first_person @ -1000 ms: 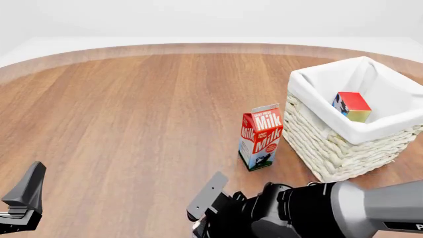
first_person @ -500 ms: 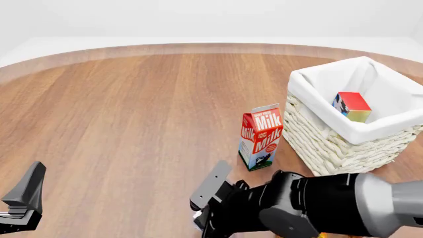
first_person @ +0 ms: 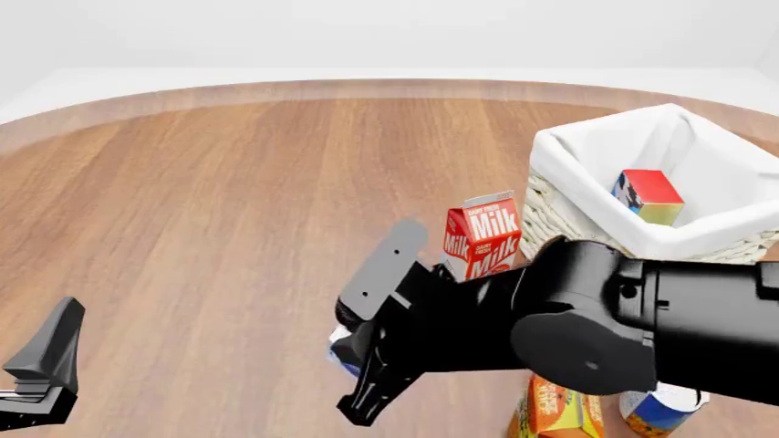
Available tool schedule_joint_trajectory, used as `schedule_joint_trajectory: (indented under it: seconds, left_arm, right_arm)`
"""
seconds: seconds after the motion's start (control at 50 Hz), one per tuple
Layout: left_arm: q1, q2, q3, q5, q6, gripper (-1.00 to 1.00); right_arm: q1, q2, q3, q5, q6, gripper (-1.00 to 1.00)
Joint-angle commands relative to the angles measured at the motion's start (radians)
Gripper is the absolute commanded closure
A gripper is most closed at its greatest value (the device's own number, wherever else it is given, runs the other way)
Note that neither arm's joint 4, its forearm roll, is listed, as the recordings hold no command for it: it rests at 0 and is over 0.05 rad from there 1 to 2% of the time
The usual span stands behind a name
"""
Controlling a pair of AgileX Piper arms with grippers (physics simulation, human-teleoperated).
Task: Pick up the cream cheese box and the butter, and put them in the basket.
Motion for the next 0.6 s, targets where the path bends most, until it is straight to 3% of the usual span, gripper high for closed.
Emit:
schedule_joint_trajectory:
  seconds: [0.02,0.3,0.6]
  left_arm:
    - [0.0,0.0,0.0,0.0,0.0,-1.0]
    - [0.0,0.0,0.0,0.0,0.0,-1.0]
    - [0.0,0.0,0.0,0.0,0.0,-1.0]
  right_arm:
    - [0.025,-0.071,-0.116,0.075,-0.004,1.0]
    - [0.075,-0.141,-0.233,0.132,0.034,1.0]
    - [0.007,-0.283,-0.296,0.171,0.035,1.0]
